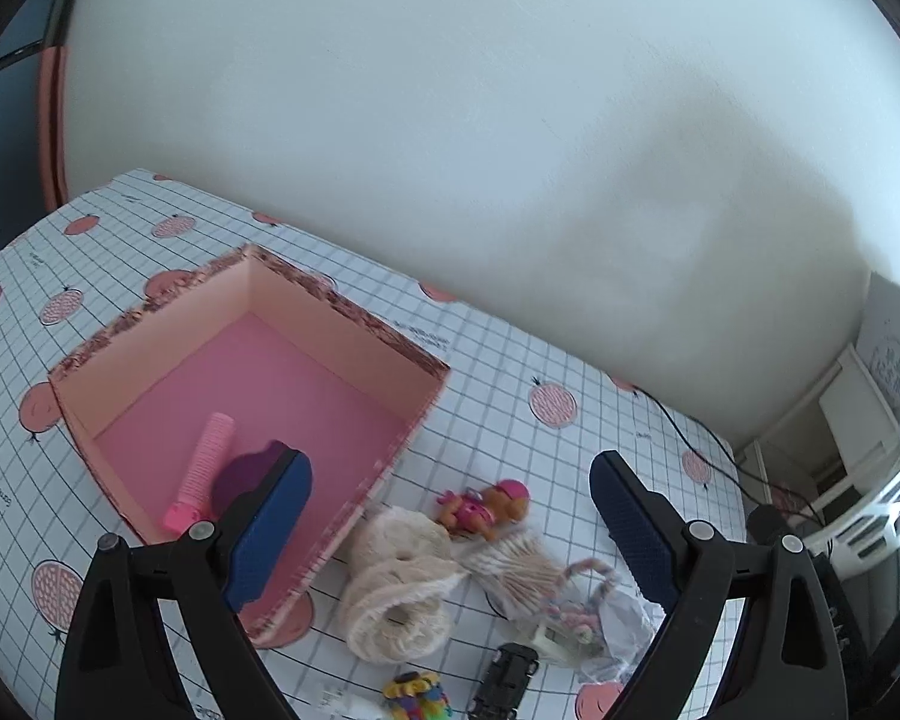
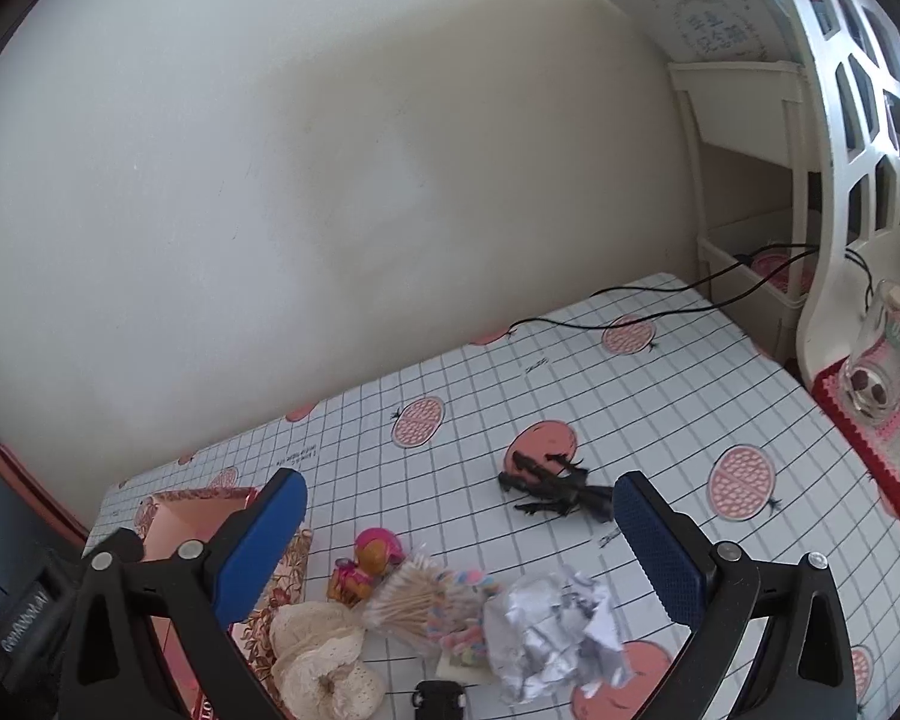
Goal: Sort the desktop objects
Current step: 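Move both grippers back toward the lace cloth and crumpled paper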
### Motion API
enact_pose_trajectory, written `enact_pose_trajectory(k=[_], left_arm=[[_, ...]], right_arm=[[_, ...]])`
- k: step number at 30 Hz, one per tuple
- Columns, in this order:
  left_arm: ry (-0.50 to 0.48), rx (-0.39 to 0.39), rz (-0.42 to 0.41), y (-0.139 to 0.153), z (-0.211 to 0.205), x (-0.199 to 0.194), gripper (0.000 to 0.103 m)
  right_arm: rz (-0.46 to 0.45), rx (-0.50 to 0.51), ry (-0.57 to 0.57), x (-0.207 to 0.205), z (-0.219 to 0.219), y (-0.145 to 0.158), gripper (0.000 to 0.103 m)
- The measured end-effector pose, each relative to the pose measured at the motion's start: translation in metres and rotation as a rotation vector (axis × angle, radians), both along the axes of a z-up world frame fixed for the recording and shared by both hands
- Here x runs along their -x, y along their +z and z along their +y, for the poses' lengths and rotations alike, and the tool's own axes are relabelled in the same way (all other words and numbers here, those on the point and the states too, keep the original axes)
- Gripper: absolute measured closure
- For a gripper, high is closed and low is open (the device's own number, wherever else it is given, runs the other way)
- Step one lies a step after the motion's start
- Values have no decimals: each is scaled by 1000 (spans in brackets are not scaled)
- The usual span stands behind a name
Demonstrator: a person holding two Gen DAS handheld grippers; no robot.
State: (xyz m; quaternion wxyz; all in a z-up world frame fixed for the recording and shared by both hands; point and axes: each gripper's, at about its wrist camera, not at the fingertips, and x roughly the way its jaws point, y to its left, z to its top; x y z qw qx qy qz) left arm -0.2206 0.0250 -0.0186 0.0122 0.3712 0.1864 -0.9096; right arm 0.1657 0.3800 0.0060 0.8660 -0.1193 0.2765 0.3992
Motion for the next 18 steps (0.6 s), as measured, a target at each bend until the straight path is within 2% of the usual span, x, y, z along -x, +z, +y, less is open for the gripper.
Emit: enact_pose_trajectory(k=[4, 7, 12, 15, 18], left_arm=[[-30, 28, -60, -11, 17, 6, 9], [-66, 29, -128, -25, 30, 14, 9], [-91, 72, -241, -53, 44, 19, 9], [-80, 71, -305, -69, 44, 21, 9], [-51, 69, -362, -84, 37, 24, 9]], right_arm=[[80, 30, -12, -15, -6, 0, 0], [180, 151, -32, -31, -1, -14, 0], [257, 273, -50, -43, 3, -39, 0], [269, 409, -90, -50, 3, -65, 0], [318, 443, -129, -58, -5, -81, 0]])
